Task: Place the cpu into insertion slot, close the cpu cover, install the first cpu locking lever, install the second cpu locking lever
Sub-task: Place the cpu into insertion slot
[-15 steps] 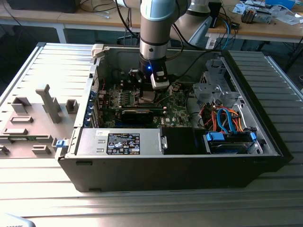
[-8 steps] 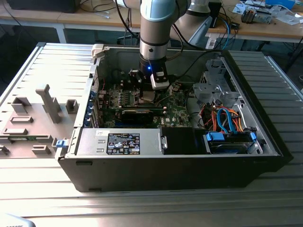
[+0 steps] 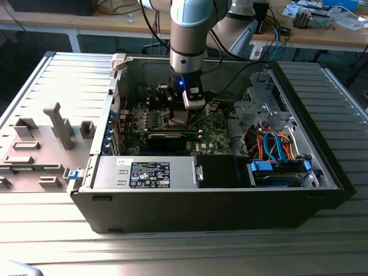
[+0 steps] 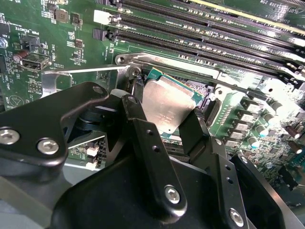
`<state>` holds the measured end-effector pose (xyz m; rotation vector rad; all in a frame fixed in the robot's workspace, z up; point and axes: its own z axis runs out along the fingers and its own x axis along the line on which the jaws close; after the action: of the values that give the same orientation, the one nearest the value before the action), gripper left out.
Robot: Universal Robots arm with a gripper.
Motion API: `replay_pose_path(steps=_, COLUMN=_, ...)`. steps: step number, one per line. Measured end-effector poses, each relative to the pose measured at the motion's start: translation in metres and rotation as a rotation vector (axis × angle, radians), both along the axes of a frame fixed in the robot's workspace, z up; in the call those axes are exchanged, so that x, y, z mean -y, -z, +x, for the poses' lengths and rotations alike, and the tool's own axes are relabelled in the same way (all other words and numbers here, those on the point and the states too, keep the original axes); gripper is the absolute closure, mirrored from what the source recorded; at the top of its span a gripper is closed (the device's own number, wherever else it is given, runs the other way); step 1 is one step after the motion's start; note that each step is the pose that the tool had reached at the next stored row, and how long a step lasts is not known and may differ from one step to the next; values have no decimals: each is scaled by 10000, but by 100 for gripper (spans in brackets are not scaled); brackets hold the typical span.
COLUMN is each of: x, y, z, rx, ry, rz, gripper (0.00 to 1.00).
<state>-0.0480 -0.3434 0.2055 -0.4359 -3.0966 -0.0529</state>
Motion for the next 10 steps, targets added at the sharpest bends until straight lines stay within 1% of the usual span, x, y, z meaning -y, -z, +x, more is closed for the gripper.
replay_pose_path(steps=10, x=0, y=13, z=0, rx=0, ry=44, rz=-1, gripper=46)
